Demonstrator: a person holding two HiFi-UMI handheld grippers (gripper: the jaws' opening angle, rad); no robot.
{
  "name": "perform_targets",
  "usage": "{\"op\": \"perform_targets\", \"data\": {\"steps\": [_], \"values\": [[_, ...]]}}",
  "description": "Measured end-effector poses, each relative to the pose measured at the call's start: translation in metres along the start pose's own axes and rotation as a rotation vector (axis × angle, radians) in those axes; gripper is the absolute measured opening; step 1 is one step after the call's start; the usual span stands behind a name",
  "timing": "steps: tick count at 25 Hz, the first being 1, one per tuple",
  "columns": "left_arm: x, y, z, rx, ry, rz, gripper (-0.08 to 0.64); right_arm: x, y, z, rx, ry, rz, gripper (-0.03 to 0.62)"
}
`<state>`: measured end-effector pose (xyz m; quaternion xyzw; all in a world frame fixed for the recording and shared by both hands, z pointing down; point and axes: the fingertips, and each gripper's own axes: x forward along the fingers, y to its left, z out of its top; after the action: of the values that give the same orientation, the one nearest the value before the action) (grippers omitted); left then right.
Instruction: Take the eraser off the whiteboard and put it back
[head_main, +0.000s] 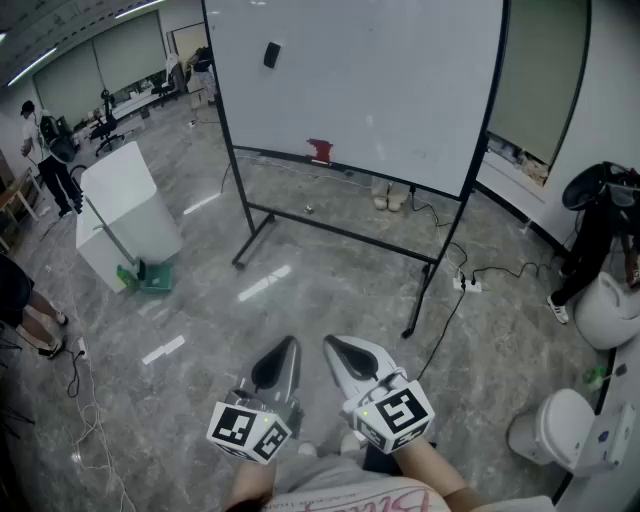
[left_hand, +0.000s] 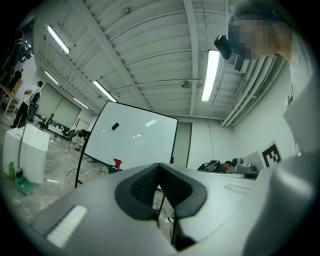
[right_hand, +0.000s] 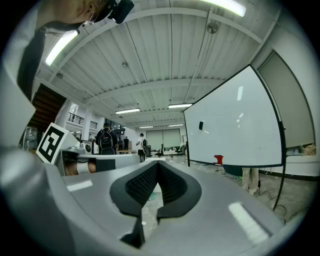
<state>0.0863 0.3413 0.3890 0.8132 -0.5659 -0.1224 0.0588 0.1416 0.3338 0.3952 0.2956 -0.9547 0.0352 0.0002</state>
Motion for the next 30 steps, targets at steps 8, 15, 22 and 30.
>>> {"op": "perform_targets", "data": {"steps": [8,15,22,30], "values": [[-0.002,-0.007,0.005,0.017,-0.013,-0.006,0.000,-0.007,-0.002,0.004,0.006,-0.018,-0.002,0.000],[0.002,-0.006,0.003,0.007,-0.015,0.010,0.000,-0.009,-0.011,0.006,-0.013,-0.017,-0.013,0.002],[0.014,-0.008,-0.007,-0.010,-0.014,0.043,0.000,-0.015,-0.020,-0.002,-0.032,0.011,0.037,0.002],[0.024,-0.008,-0.032,-0.017,0.003,0.091,0.000,-0.015,-0.041,-0.007,-0.057,0.022,0.085,0.002]]}}
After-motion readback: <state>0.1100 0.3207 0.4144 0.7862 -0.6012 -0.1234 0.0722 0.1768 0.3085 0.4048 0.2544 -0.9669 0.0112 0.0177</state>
